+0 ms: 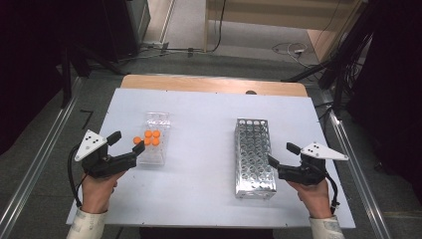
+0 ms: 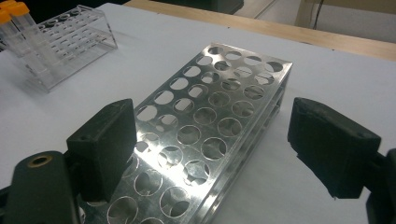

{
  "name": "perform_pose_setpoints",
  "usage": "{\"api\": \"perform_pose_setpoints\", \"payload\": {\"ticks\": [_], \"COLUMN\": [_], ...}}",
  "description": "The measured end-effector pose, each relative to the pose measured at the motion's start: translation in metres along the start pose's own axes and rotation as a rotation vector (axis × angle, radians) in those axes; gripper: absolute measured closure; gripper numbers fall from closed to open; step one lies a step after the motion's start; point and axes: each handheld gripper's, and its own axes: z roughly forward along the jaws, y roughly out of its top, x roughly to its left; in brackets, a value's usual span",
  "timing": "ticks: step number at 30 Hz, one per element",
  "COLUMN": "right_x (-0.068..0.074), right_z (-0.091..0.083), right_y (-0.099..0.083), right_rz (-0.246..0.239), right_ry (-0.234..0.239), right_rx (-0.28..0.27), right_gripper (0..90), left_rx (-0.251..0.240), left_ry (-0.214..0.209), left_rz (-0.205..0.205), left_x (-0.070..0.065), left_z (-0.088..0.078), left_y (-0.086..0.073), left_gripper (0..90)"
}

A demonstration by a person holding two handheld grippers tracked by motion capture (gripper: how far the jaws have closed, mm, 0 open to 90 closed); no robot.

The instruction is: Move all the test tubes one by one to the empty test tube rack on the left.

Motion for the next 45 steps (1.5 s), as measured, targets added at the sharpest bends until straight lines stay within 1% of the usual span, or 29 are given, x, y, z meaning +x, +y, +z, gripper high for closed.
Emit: {"api": "perform_pose_setpoints", "payload": {"ticks": [11,17,22,26,29,33,35,37,45], "right_x": [-0.006,-0.012,-0.017,-0.022,-0.026,-0.030,-0.033,-0.036,-0.044], "right_z": [-0.008,-0.015,-0.021,-0.027,-0.030,-0.034,-0.037,-0.040,-0.049], "right_y": [-0.007,-0.009,-0.012,-0.015,-0.017,-0.021,-0.023,-0.026,-0.036], "right_rz": [0.008,0.013,0.027,0.035,0.046,0.051,0.054,0.071,0.090], "right_ry": [-0.023,-0.041,-0.056,-0.068,-0.080,-0.094,-0.102,-0.110,-0.140], "right_rx": [0.003,-0.006,-0.012,-0.016,-0.019,-0.016,-0.013,-0.014,-0.006], "right_gripper": [14.1,14.1,14.1,14.1,14.1,14.0,14.1,14.1,14.1], "left_rx": [0.010,0.014,0.008,0.017,0.016,0.021,0.022,0.020,0.019], "left_ry": [0.011,0.026,0.036,0.046,0.049,0.064,0.068,0.076,0.089], "left_rz": [-0.002,0.002,0.005,0.010,0.006,0.009,0.007,0.003,-0.006], "left_x": [0.004,0.006,0.006,0.007,0.008,0.011,0.012,0.014,0.019], "left_z": [-0.003,-0.006,-0.009,-0.010,-0.011,-0.012,-0.013,-0.015,-0.019], "left_y": [-0.005,-0.009,-0.012,-0.015,-0.017,-0.020,-0.021,-0.022,-0.024], "left_gripper": [14.1,13.7,13.8,13.8,13.7,13.8,13.8,13.8,13.8]}}
